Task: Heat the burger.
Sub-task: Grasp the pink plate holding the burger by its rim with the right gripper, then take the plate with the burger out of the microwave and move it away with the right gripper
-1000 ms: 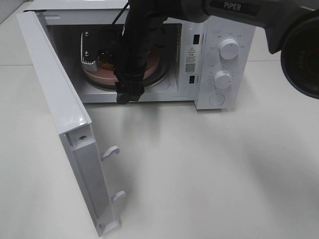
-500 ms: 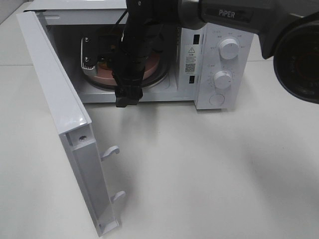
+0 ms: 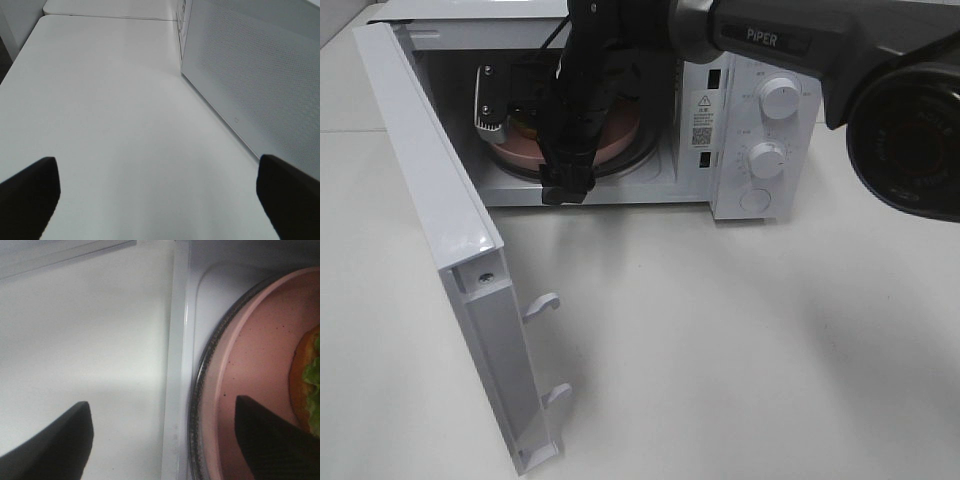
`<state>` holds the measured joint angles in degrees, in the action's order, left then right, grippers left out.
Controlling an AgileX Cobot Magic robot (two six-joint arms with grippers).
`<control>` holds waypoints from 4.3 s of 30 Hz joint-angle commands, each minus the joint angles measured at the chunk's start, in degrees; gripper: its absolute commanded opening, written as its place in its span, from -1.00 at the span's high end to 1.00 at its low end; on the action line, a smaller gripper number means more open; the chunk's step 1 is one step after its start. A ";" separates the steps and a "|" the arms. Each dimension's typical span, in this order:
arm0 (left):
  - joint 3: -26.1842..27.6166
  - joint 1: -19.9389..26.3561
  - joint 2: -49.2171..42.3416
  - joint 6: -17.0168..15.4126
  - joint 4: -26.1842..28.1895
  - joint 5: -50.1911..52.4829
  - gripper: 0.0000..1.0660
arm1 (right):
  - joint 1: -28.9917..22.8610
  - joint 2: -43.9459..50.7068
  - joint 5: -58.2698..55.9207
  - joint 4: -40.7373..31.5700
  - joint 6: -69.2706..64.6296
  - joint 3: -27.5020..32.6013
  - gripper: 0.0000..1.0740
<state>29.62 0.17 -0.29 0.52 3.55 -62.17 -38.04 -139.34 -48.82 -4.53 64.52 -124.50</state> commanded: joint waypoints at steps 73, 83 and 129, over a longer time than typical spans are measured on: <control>0.00 -0.34 -0.86 -0.11 -0.23 0.80 -0.89 | 1.03 -4.24 5.90 -0.46 -7.05 -0.97 -0.42; 0.00 -0.34 -0.86 -0.11 -0.23 0.80 -0.89 | 1.03 -5.79 4.87 -0.97 -7.28 -0.97 -0.42; 0.00 -0.34 -0.86 -0.11 -0.23 0.80 -0.89 | 0.74 -4.13 -6.36 0.52 -9.11 -0.86 1.00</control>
<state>29.62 0.17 -0.29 0.52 3.55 -62.17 -37.18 -143.12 -49.96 -3.38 57.30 -126.17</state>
